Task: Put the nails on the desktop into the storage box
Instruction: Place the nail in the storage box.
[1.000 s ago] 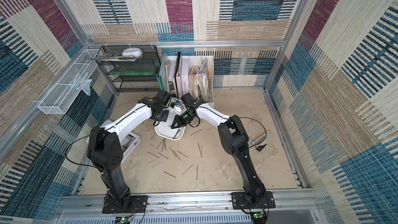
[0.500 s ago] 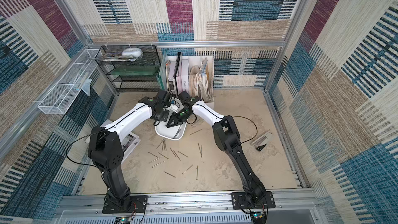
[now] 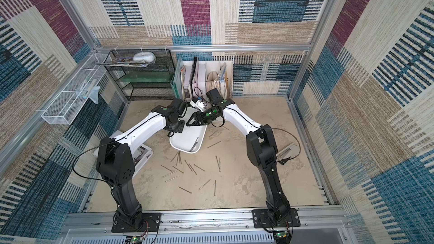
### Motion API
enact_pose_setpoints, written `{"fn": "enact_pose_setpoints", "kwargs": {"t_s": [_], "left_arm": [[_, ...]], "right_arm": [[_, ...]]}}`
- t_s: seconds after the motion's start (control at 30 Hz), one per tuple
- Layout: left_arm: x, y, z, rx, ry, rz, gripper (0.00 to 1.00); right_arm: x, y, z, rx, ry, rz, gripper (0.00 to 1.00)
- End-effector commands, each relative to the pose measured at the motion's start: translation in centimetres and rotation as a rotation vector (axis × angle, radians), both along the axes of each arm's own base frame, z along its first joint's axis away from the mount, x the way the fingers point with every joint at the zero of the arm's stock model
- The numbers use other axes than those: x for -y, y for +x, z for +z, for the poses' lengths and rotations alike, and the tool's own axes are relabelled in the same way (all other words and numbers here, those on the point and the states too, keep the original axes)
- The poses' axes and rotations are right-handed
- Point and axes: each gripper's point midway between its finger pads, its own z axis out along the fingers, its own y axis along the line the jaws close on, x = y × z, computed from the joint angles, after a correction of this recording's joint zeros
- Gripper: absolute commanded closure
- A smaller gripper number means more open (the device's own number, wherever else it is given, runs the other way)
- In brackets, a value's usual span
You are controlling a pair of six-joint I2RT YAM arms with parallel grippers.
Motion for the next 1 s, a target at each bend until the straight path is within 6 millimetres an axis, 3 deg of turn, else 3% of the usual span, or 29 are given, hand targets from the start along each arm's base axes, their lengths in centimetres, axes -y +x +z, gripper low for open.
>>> {"fn": "enact_pose_setpoints", "kwargs": {"t_s": [0.0, 0.3, 0.4, 0.63, 0.77, 0.9, 0.97], "left_arm": [[0.2, 0.3, 0.4, 0.014, -0.013, -0.004, 1.00], [0.2, 0.4, 0.2, 0.009, -0.011, -0.005, 1.00], [0.2, 0.3, 0.2, 0.008, -0.010, -0.004, 1.00], [0.2, 0.4, 0.2, 0.008, -0.008, -0.006, 1.00], [0.1, 0.4, 0.2, 0.010, -0.006, -0.005, 1.00], [0.2, 0.4, 0.2, 0.009, -0.004, -0.006, 1.00], [0.2, 0.4, 0.2, 0.009, -0.008, -0.007, 1.00]], "right_arm": [[-0.3, -0.3, 0.2, -0.012, 0.034, 0.015, 0.34], [-1.0, -1.8, -4.1, -0.145, -0.036, 0.042, 0.30], [-0.8, -1.9, -3.4, -0.128, -0.023, 0.028, 0.28], [-0.3, -1.9, 1.8, -0.071, 0.063, 0.027, 0.25], [-0.1, -3.2, 4.3, -0.055, 0.112, 0.056, 0.24], [1.4, -4.1, 4.3, -0.022, 0.100, 0.014, 0.23], [2.7, -3.5, 4.0, -0.005, 0.070, -0.054, 0.23]]}}
